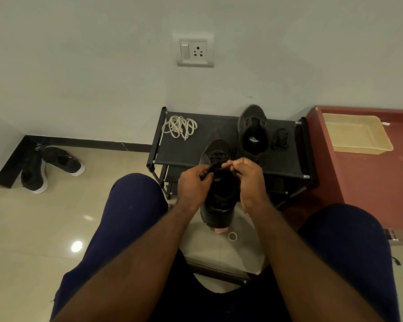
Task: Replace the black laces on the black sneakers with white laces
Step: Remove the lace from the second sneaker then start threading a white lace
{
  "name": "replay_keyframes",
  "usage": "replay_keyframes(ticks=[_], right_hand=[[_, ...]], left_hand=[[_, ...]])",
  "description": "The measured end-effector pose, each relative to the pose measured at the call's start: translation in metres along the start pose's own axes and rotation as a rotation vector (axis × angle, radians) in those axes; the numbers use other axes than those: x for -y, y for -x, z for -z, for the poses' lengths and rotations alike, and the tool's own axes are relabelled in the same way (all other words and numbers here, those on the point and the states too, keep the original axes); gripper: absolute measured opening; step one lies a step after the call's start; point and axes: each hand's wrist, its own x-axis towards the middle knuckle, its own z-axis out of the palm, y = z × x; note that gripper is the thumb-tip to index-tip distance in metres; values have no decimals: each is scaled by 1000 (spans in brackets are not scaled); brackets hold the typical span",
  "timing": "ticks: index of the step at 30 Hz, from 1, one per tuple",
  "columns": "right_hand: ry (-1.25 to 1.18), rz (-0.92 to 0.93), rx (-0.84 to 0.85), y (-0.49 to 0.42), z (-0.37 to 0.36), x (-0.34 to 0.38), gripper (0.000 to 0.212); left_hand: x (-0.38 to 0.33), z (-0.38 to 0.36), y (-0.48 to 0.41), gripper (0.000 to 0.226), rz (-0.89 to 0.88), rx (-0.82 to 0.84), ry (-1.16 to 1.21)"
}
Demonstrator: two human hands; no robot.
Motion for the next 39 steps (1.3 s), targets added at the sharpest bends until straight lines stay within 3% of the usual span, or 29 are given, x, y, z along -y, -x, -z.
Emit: replay_keyframes(ticks=[2, 6, 8, 12, 15, 23, 29, 31, 35, 37, 39], right_hand=[[264, 97, -23, -2, 1, -4, 31], [1051, 208, -33, -7, -2, -16, 28], [1203, 208, 3, -4, -5, -11, 16], [1428, 240, 46, 1, -11, -3, 30], [1391, 216, 60, -1, -12, -4, 22], [927, 174, 18, -5, -3, -14, 16], [191, 53, 57, 5, -5, 4, 22], [90, 46, 31, 5, -5, 7, 21], [355, 80, -93, 0, -7, 6, 22], [653, 126, -53, -1, -9, 3, 23], [943, 135, 15, 0, -11, -1, 11]], left_hand=[[-2, -1, 1, 20, -12, 1, -29], [-1, 0, 1, 18, -9, 3, -38], [0, 0, 1, 17, -6, 9, -20], [-1, 1, 3, 16, -11, 15, 2], [-1, 1, 3, 15, -18, 21, -6], [0, 0, 2, 14, -22, 7, -21], [0, 1, 0, 21, -23, -9, -42], [0, 2, 0, 21, -23, -14, -42], [-1, 1, 1, 22, -7, -15, -52], [-1, 2, 2, 21, -7, -3, -47], [0, 2, 2, 18, -5, 3, -31]])
